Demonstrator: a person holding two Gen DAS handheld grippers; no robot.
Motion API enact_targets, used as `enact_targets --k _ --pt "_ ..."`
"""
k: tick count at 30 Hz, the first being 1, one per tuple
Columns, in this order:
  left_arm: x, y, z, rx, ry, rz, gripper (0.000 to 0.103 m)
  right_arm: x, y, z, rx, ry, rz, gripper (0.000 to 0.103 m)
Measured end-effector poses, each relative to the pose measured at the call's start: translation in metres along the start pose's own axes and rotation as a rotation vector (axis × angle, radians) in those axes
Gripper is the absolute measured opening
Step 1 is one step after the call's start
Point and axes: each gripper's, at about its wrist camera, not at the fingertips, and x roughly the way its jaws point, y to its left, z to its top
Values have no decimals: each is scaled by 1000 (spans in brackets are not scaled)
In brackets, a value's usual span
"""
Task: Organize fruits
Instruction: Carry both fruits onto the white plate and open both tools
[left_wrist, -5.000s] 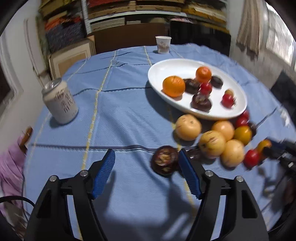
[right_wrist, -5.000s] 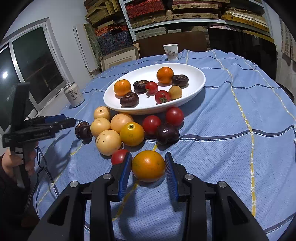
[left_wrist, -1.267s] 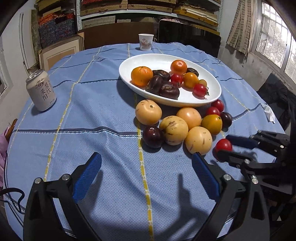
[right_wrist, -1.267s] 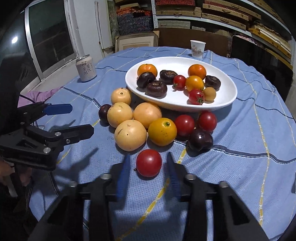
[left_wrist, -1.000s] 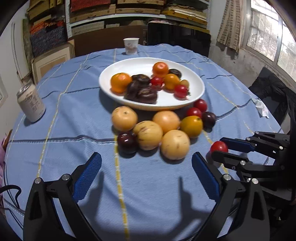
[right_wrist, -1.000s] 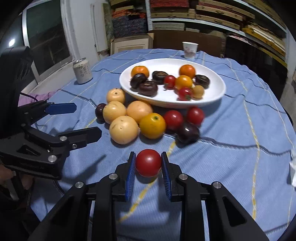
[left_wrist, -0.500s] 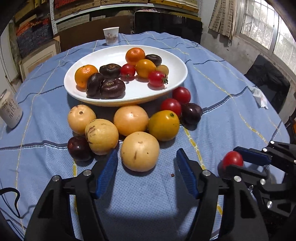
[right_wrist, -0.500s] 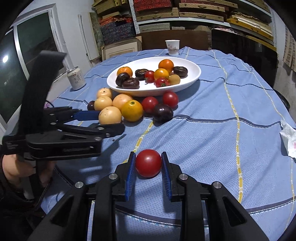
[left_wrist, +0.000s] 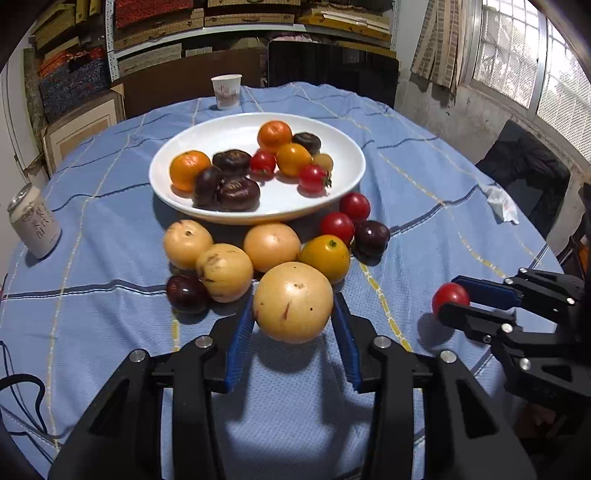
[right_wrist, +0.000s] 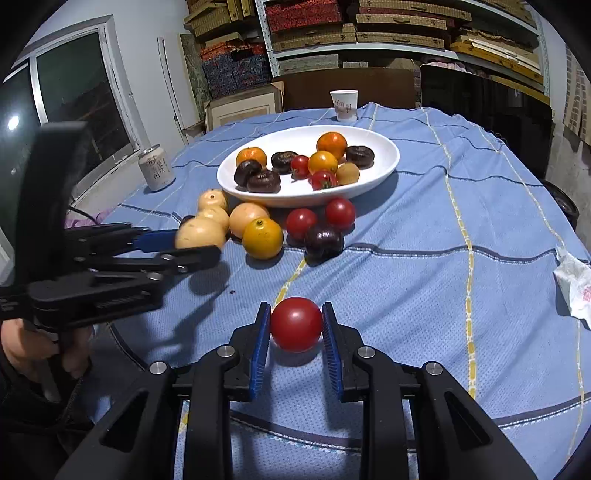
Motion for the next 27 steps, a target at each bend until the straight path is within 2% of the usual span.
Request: enact_targets --k 4,12,17,23,25,26,27 --pt "-19 8 17 -7 -46 10 41 -5 -4 18 0 -30 -17 28" --pt "-27 30 80 -30 -108 55 42 -13 -7 98 -63 -145 -48 28" --pt "-5 46 120 -61 -98 72 41 11 -16 144 -70 -143 -68 28" --pt "34 58 146 -85 -44 65 42 61 -23 183 -66 -93 -53 28" --pt "47 62 151 -93 -26 60 42 79 -27 192 -52 -78 -42 30" --pt "54 64 154 -102 -17 57 42 85 -29 194 -51 -77 -45 34" --pt "58 65 155 -106 -11 52 47 90 -30 197 -54 -75 -51 47"
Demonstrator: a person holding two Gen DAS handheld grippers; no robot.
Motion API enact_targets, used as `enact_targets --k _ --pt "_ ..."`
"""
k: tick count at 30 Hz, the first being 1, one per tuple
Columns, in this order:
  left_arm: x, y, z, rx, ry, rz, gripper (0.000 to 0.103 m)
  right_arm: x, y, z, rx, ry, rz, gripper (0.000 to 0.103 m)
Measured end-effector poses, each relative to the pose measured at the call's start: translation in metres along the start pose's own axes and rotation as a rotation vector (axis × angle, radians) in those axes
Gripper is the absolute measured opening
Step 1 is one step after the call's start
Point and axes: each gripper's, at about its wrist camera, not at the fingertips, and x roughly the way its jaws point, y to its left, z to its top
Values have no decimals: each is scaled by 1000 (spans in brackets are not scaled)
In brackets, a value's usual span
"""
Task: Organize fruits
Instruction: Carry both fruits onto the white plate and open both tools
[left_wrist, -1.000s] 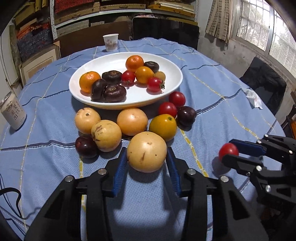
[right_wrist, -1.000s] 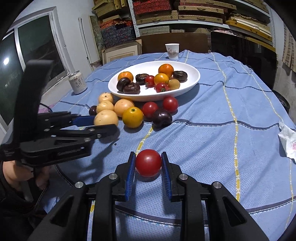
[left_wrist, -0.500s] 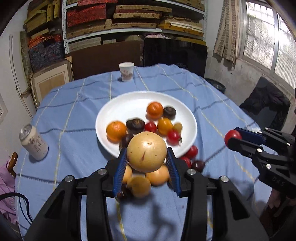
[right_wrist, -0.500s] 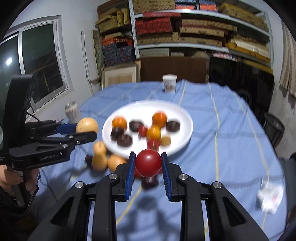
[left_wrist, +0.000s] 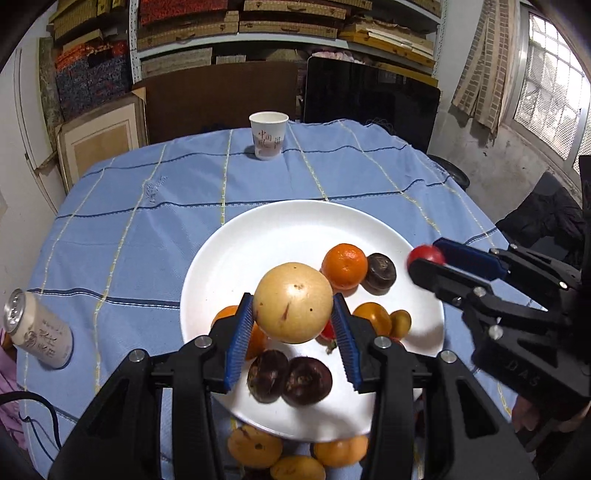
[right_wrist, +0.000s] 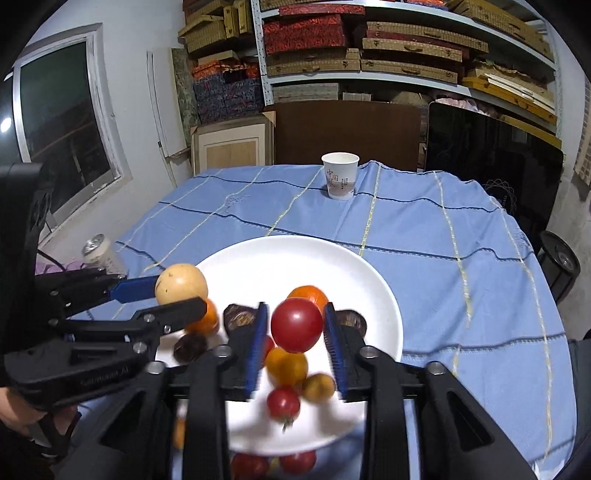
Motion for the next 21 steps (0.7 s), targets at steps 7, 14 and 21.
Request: enact_targets --k 7,14,21 --pt "-13 13 -2 -51 -47 -10 73 -5 -3 -1 21 -19 -8 49" --pt "-53 11 -46 0 -49 -28 75 -52 9 -32 -3 -22 19 49" --pt "-79 2 -121 83 -43 24 86 -90 26 -105 15 5 34 50"
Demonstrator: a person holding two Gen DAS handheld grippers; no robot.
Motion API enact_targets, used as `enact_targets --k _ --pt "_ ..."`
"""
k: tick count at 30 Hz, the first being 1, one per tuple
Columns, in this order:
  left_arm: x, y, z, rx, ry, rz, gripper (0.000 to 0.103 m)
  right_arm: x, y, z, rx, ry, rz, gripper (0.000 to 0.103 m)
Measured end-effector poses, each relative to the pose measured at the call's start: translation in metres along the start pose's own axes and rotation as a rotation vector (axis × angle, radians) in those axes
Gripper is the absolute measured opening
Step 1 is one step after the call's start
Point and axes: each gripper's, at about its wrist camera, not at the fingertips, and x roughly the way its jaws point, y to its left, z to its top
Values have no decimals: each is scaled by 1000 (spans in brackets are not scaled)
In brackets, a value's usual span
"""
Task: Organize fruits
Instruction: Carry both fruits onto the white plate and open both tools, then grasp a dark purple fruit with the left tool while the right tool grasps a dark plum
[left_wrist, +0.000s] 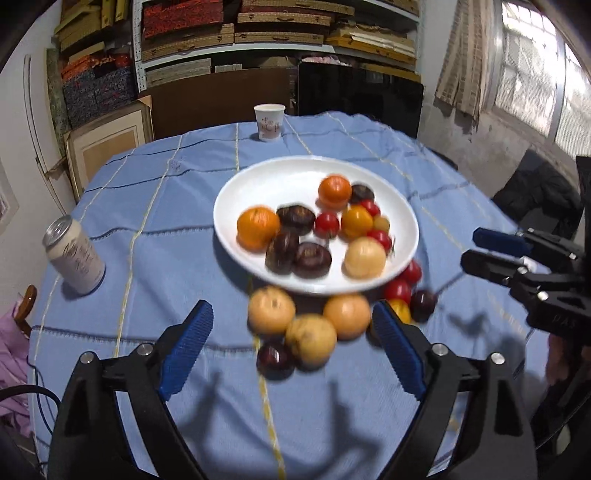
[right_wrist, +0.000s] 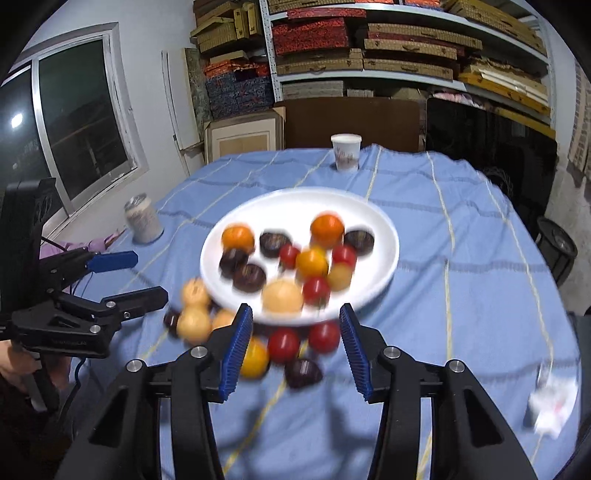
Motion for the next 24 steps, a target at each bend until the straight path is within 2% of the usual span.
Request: enact_targets --k 3,8,10,16,17,23,24 --pt "6 -9 -25 48 22 49 86 -1 2 -29 31 13 9 51" --pt "22 -7 -44 37 54 75 85 6 -6 -59 105 26 23 52" --pt "28 -2 -45 31 71 83 76 8 -6 -66 88 20 20 53" --pt "44 12 -45 26 128 133 65 15 -13 -69 127 45 68 53" --pt "46 13 -45 28 132 137 60 16 -15 -69 135 48 72 53" --pt "54 8 -38 72 125 130 46 17 -17 -69 150 52 92 53" --pt "55 9 -37 67 125 109 39 17 -17 -69 151 52 93 53"
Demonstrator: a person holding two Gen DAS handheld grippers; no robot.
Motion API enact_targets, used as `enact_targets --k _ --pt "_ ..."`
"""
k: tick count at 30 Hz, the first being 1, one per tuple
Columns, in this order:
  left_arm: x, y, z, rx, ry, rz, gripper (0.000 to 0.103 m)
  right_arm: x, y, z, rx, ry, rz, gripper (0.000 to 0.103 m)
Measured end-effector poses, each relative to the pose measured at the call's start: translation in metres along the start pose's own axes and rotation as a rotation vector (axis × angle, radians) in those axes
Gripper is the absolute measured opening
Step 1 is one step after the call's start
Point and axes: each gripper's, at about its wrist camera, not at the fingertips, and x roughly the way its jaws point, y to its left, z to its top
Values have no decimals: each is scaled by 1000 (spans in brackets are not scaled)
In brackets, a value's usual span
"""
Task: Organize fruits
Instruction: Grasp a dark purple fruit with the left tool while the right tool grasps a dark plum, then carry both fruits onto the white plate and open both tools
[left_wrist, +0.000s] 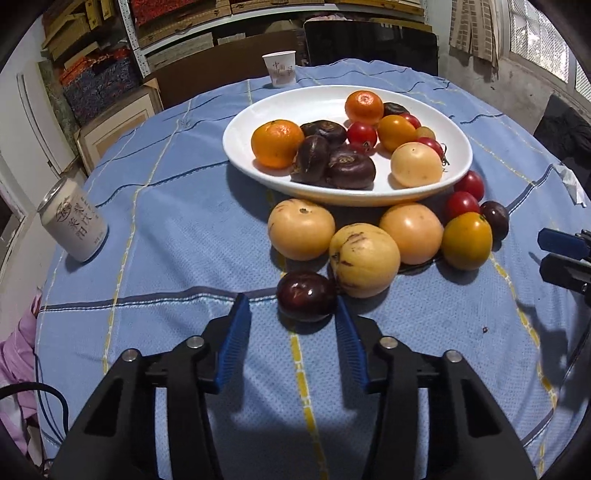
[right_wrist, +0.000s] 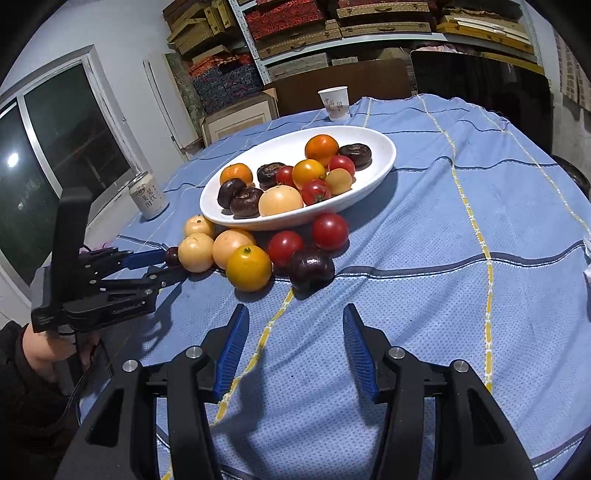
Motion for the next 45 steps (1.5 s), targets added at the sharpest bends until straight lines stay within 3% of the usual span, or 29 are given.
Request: enact_targets --k 3,10,18,28,29,31,45 --pt "1 0 1 1 -6 -36 32 0 0 0 4 3 3 53" --pt "-11 6 -2 -36 -58 -58 32 -1 -2 0 13 1 9 53" --pt "-35 31 -11 -186 -174 -119 32 3 1 5 5 18 -55 53" --pt "-31 36 -11 -217 -171 -137 32 40 11 36 -61 104 -153 53" --pt "-31 36 -11 -215 -170 -137 32 46 9 37 -53 122 -157 52" --pt "-30 35 -11 -213 -168 -138 32 54 9 36 -43 146 -155 35" --pt "-31 30 -9 -193 -176 -130 32 30 18 31 -59 69 -166 34"
